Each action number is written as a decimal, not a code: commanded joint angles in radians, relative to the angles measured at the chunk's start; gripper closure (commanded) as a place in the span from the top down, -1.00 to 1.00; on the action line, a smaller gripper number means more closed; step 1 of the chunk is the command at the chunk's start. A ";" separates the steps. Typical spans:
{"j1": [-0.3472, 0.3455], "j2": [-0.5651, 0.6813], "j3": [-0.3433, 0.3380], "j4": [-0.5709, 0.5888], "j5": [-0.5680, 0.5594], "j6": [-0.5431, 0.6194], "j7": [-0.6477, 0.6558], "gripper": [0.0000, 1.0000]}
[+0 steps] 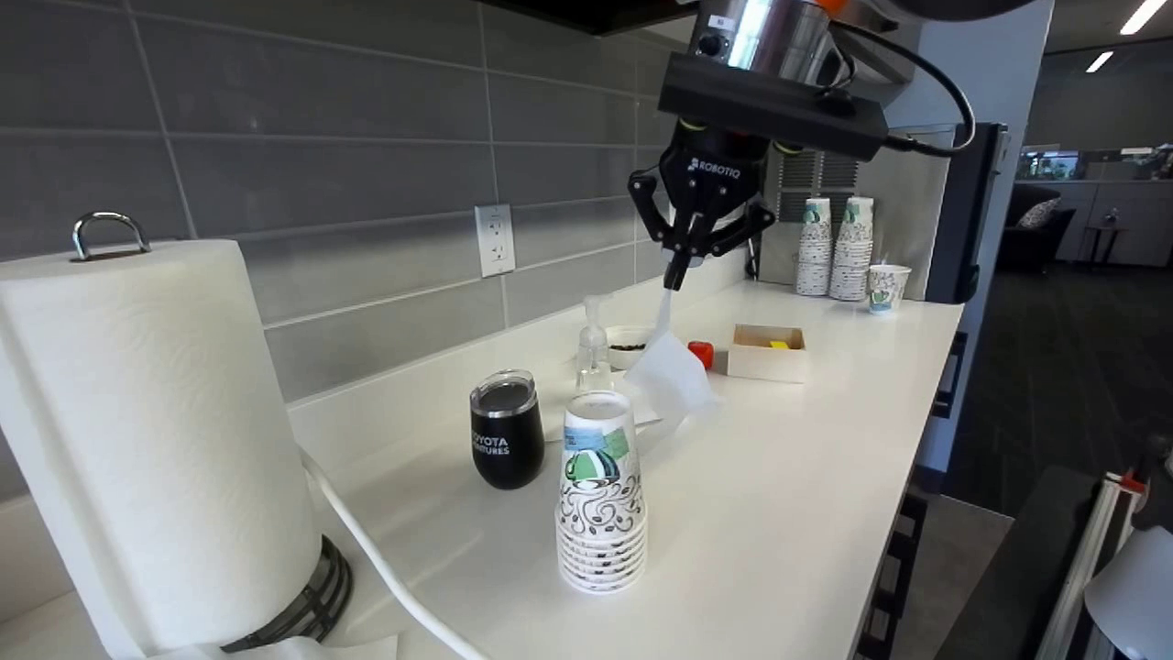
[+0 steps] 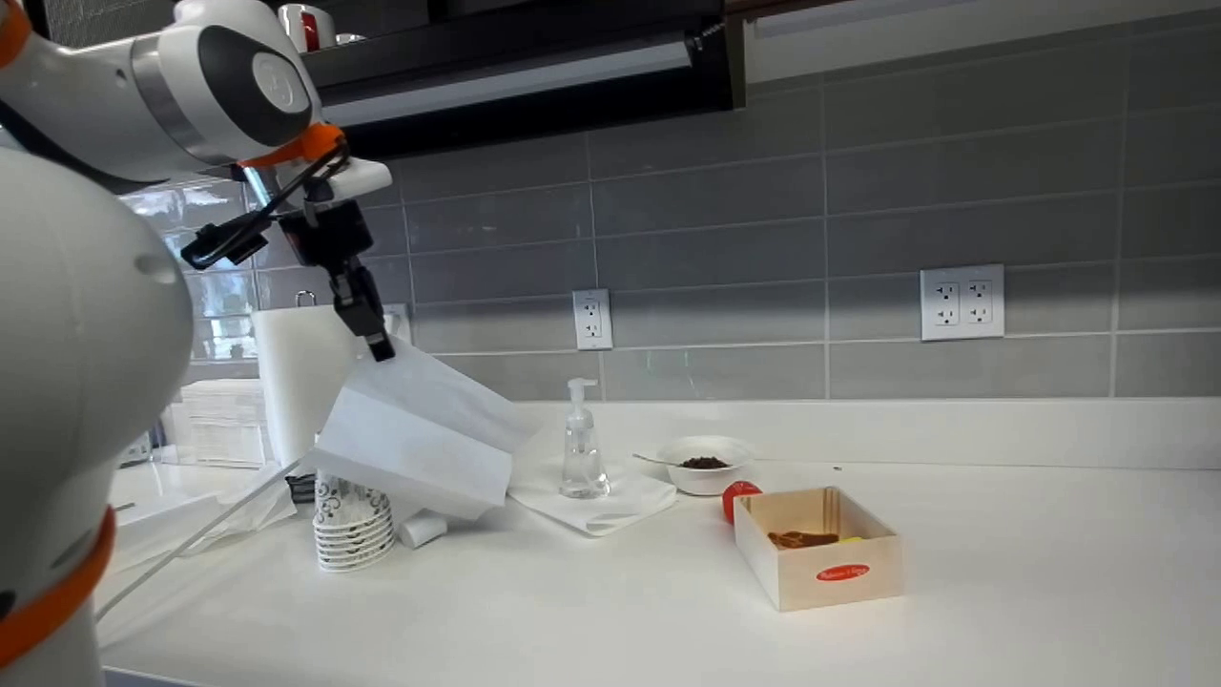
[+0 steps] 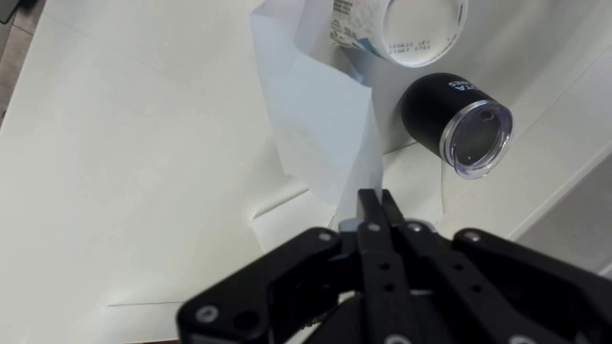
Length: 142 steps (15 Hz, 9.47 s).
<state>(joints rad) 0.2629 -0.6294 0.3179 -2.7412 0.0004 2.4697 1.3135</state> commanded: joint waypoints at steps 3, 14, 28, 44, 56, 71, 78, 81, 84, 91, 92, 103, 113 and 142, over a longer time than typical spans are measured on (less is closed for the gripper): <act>-0.054 -0.092 0.033 -0.007 0.021 -0.047 0.023 -1.00; -0.143 -0.182 0.044 0.019 -0.039 -0.723 0.062 -1.00; -0.211 0.186 0.137 0.127 -0.333 -0.959 0.222 -1.00; -0.086 0.575 0.018 0.231 -0.482 -0.593 0.302 -1.00; -0.054 0.542 -0.024 0.291 -0.479 -0.626 0.212 -1.00; -0.003 0.765 -0.023 0.587 -0.542 -1.364 0.006 -1.00; 0.062 0.864 -0.024 0.637 -0.734 -1.594 -0.006 -1.00; 0.077 0.895 -0.022 0.626 -0.786 -1.607 -0.031 -1.00; 0.085 0.939 -0.023 0.608 -0.798 -1.582 -0.044 -1.00; 0.105 1.054 -0.024 0.606 -0.789 -1.532 -0.051 -1.00; 0.108 1.066 -0.024 0.609 -0.791 -1.530 -0.055 -1.00; 0.119 1.074 -0.019 0.627 -0.941 -1.530 -0.178 -1.00; 0.097 1.048 -0.019 0.610 -0.974 -1.499 -0.363 -1.00; -0.089 0.453 -0.158 0.310 -0.162 -0.619 -0.261 -1.00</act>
<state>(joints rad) 0.2030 -0.0673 0.1741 -2.3085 -0.2446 1.7318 1.0416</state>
